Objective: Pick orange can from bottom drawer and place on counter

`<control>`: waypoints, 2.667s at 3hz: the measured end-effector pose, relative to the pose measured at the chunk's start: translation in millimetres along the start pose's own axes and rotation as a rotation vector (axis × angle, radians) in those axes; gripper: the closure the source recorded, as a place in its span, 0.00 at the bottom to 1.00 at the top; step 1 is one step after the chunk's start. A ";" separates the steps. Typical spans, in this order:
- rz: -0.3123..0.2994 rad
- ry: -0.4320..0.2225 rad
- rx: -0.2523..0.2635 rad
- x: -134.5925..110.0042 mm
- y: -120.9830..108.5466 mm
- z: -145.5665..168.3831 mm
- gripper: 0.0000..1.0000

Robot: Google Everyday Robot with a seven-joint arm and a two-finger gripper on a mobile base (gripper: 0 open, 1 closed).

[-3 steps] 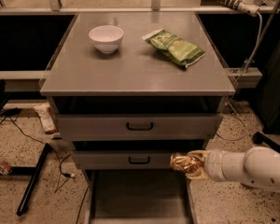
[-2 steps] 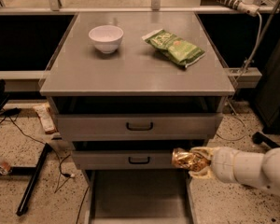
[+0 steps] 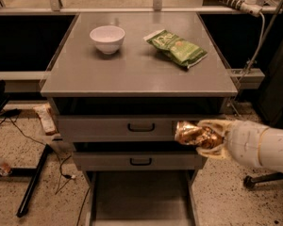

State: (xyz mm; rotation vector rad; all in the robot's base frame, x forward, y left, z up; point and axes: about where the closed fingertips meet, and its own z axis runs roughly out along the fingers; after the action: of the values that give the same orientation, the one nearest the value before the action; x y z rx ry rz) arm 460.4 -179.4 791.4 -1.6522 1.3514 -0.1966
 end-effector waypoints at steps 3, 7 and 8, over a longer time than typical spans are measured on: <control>-0.079 -0.065 0.006 -57.6 -120.6 -1.3 1.00; -0.151 -0.378 -0.116 -110.7 -174.4 111.6 1.00; -0.089 -0.373 -0.119 -107.1 -189.2 138.0 1.00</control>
Offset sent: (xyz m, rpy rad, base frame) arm 0.0883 0.0409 0.1499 0.0280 -0.0191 0.0824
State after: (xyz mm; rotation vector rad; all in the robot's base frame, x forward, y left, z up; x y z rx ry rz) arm 635.7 -27.3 902.9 -1.7460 1.0241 0.1387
